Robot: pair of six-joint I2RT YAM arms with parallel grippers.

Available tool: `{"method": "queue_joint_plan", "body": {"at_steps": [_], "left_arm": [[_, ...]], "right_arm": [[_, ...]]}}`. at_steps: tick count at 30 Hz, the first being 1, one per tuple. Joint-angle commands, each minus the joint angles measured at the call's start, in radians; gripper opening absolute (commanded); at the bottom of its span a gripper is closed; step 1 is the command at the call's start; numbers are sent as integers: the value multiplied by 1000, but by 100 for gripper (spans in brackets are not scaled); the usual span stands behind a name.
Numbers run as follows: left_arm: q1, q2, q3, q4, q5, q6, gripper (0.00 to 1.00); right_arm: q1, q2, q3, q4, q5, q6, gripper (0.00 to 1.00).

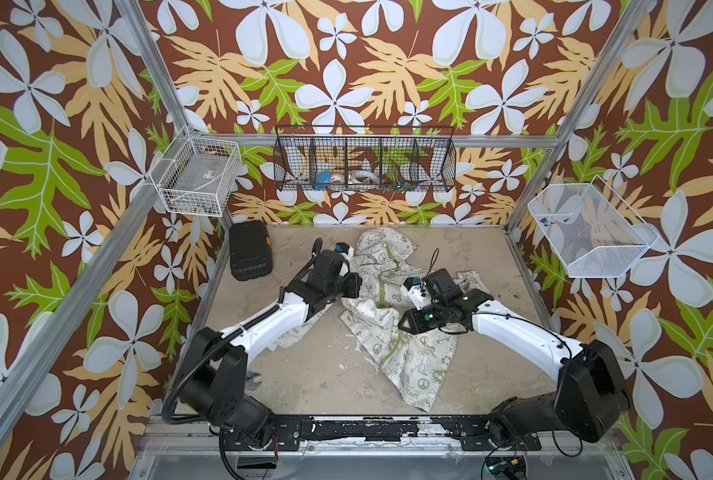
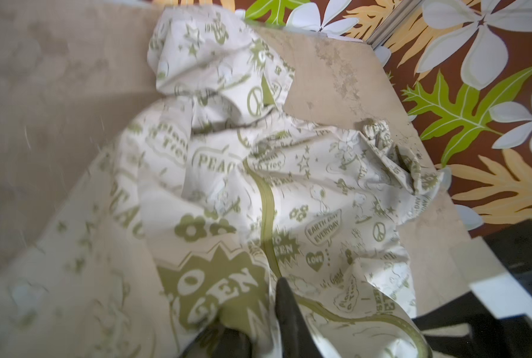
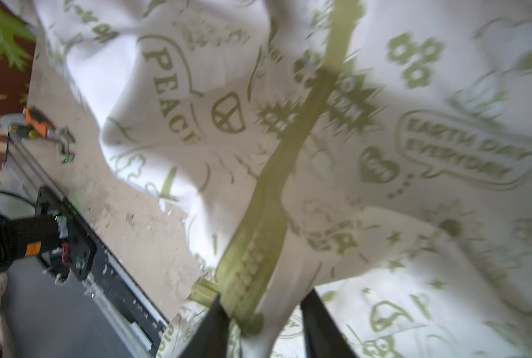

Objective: Unzip the jacket
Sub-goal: Flatten out the jacket at the center of the board.

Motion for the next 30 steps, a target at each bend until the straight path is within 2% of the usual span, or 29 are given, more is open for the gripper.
{"method": "queue_joint_plan", "body": {"at_steps": [1, 4, 6, 8, 10, 13, 16, 17, 19, 20, 23, 27, 30], "left_arm": [[67, 196, 224, -281, 32, 183, 49], [120, 391, 434, -400, 31, 208, 63], [124, 416, 473, -405, -14, 216, 66], [124, 355, 404, -336, -41, 212, 70], [124, 237, 266, -225, -74, 200, 75], [124, 25, 65, -94, -92, 168, 79], [109, -169, -81, -30, -66, 124, 79], [94, -214, -105, -34, -72, 107, 78], [34, -272, -136, -75, -93, 62, 77], [11, -280, -145, -97, -91, 34, 77], [-57, -275, -215, -99, -57, -97, 75], [-87, -243, -376, 9, -34, -269, 71], [-119, -200, -407, 23, -134, -285, 70]], "right_arm": [[-94, 95, 81, -41, 0, -26, 71], [-143, 159, 159, -78, 46, -21, 77], [-144, 141, 185, -117, 134, -20, 82], [-145, 84, 160, -127, 180, -7, 90], [-145, 8, 107, -125, 208, 13, 98], [-144, -86, 38, -132, 216, 44, 98], [-145, -174, -20, -130, 217, 98, 93], [-148, -209, -52, -108, 224, 137, 85], [-154, -312, -203, 30, 144, 249, 66], [-156, -344, -274, 84, 110, 307, 62], [-155, -385, -455, 168, 44, 430, 60], [-155, -411, -551, 175, 54, 455, 66], [-155, -432, -575, 168, 76, 451, 66]]}}
